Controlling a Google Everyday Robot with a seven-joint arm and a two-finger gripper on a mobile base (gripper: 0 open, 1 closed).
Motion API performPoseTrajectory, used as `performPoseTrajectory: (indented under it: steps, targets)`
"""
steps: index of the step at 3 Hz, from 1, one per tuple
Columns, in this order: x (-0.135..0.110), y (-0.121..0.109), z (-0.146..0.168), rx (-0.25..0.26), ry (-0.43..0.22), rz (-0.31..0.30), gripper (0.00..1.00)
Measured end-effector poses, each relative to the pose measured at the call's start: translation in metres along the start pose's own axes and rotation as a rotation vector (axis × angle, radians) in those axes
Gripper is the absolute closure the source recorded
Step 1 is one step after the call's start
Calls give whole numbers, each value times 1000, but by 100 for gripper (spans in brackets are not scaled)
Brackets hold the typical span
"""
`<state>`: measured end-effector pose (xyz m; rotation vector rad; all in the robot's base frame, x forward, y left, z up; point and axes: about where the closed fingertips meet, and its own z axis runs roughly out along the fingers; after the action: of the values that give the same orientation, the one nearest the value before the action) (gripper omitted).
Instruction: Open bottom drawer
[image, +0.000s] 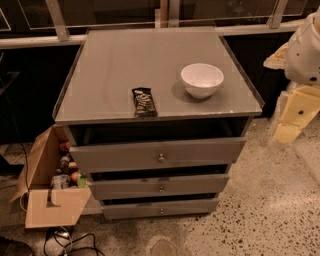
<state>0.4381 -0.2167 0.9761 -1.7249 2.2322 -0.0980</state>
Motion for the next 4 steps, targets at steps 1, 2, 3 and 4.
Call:
performPoseTrajectory:
  steps: [1,2,3,4]
  targets:
    - [0,0,0,0,0,0,0]
    - [2,42,35,-83,-11,-45,0]
    - [9,89,81,-195,-2,-109,0]
    - [9,89,81,-195,-3,-109,0]
